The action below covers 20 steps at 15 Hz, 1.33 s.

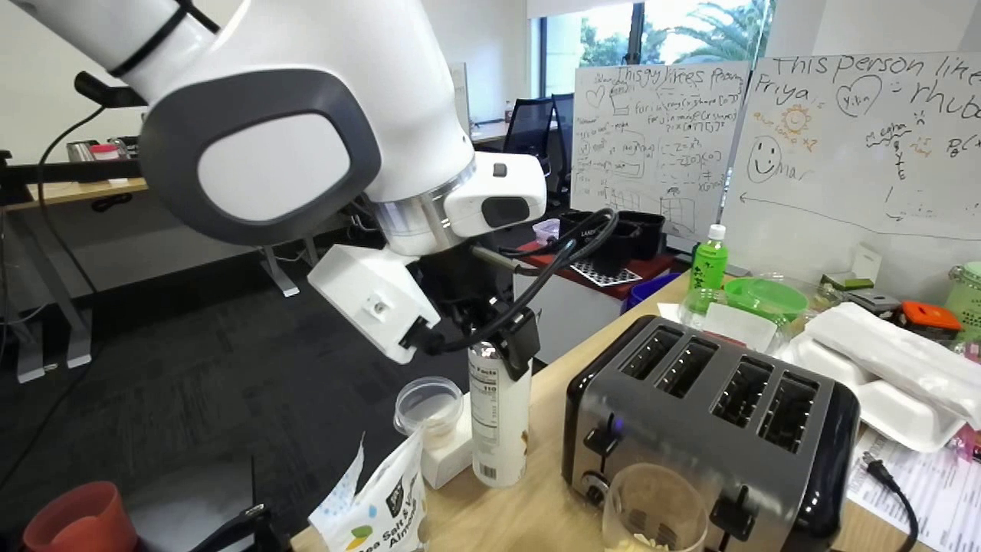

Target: Move the packet to the left

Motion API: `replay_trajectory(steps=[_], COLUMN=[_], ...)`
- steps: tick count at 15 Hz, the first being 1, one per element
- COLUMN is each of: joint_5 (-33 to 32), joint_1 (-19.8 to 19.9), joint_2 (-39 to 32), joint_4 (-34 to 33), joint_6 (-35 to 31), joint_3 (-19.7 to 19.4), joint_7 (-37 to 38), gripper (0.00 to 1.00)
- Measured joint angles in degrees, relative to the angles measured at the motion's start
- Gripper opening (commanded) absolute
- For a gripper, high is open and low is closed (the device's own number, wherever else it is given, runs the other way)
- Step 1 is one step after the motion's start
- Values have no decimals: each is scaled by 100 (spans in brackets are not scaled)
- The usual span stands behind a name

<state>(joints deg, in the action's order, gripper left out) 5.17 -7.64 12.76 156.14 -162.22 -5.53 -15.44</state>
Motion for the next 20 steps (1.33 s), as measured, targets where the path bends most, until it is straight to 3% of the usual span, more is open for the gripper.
replay_trajectory(steps=[4, 12, 13, 15, 16, 17, 20], joint_5=[-1, 54, 72, 134, 175, 208, 224], joint_1=[-3, 3, 5, 7, 9, 12, 99], joint_2=[-520, -1385, -1443, -1541, -1589, -1642, -1775], joint_4=[-94, -614, -686, -802, -849, -877, -922], joint_6=[-431, -474, -474, -474, -473, -472, -472], joint_3=[0, -3, -6, -10, -10, -11, 33], joint_7=[-139, -181, -181, -181, -181, -182, -183], gripper=[41, 41, 56, 60, 67, 84, 99])
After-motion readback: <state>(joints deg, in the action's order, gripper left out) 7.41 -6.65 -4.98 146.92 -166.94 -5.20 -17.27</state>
